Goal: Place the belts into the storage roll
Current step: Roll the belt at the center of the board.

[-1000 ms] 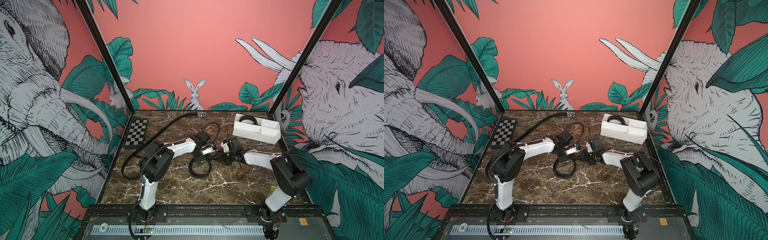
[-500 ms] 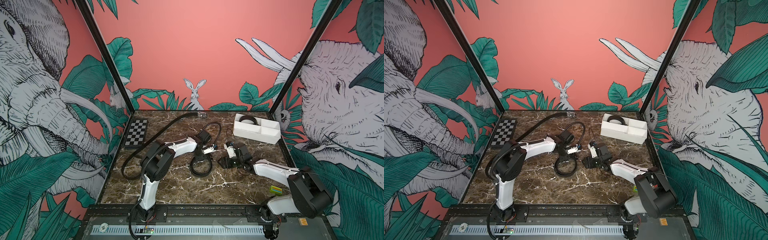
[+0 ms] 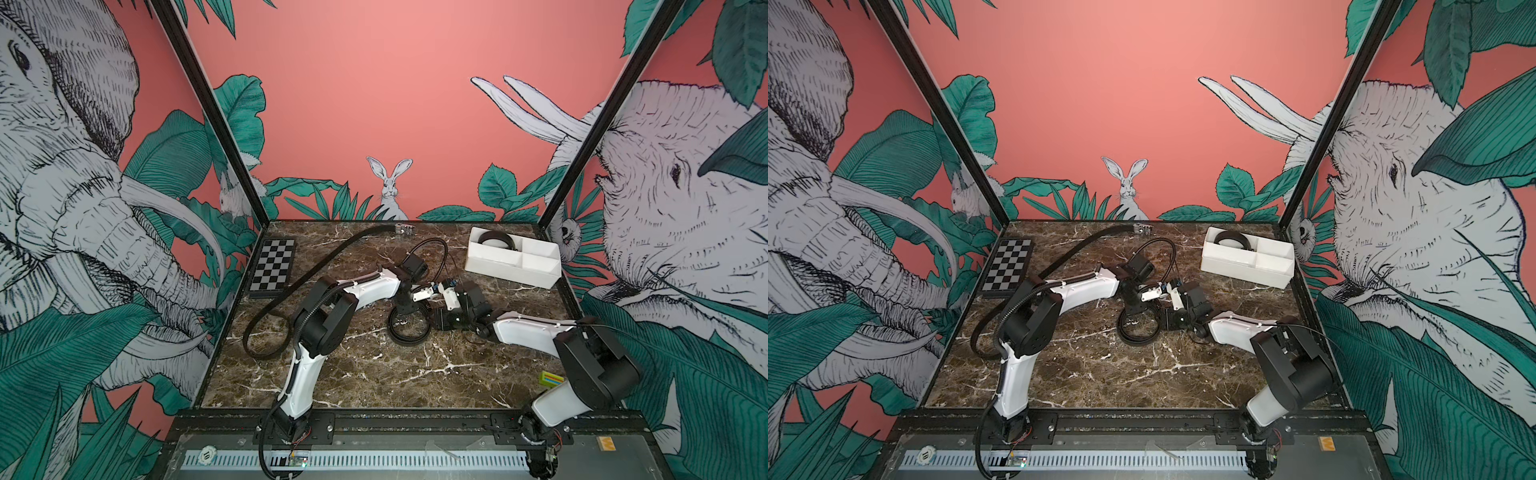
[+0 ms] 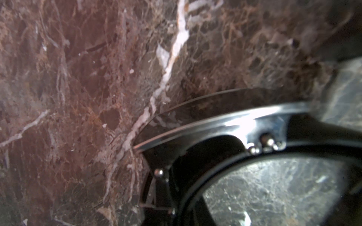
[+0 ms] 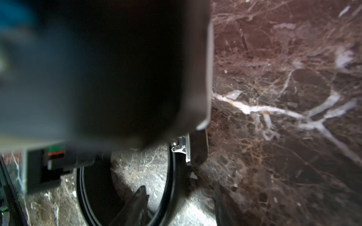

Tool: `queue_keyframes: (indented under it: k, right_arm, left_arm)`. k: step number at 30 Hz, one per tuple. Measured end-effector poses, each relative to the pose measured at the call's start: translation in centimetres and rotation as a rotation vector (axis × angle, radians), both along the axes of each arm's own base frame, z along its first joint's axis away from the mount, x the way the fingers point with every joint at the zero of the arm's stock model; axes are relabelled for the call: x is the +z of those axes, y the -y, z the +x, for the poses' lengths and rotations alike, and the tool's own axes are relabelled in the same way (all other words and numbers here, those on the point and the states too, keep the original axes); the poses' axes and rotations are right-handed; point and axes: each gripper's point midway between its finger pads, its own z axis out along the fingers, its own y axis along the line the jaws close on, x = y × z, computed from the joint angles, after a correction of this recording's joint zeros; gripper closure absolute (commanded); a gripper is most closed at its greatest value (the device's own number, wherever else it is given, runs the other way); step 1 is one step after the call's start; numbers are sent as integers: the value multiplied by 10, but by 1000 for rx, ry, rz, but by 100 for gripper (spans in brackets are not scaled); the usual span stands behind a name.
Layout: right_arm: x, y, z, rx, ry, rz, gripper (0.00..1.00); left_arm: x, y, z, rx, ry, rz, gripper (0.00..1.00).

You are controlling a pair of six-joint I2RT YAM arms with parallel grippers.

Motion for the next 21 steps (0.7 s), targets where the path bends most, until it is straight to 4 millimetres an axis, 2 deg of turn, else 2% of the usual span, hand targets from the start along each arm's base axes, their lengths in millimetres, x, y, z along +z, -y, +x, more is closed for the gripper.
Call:
queue_keyframes:
  k: [5,10,16,21]
  right_arm:
    - [1,-3,-1,-41,-32,3,57]
    - [-1,-6,2,-67,-53,-8,59]
    - [0,-8,5,-94,-56,11,52]
    - [-9,-1,-20,-113,-105,34,46]
  left_arm:
    - [0,0,0,3,-5,1,100]
    - [0,-1,1,19,-15,1,99]
    - [0,-2,2,34,-17,-1,99]
    - [-1,-1,2,36,-18,-10,99]
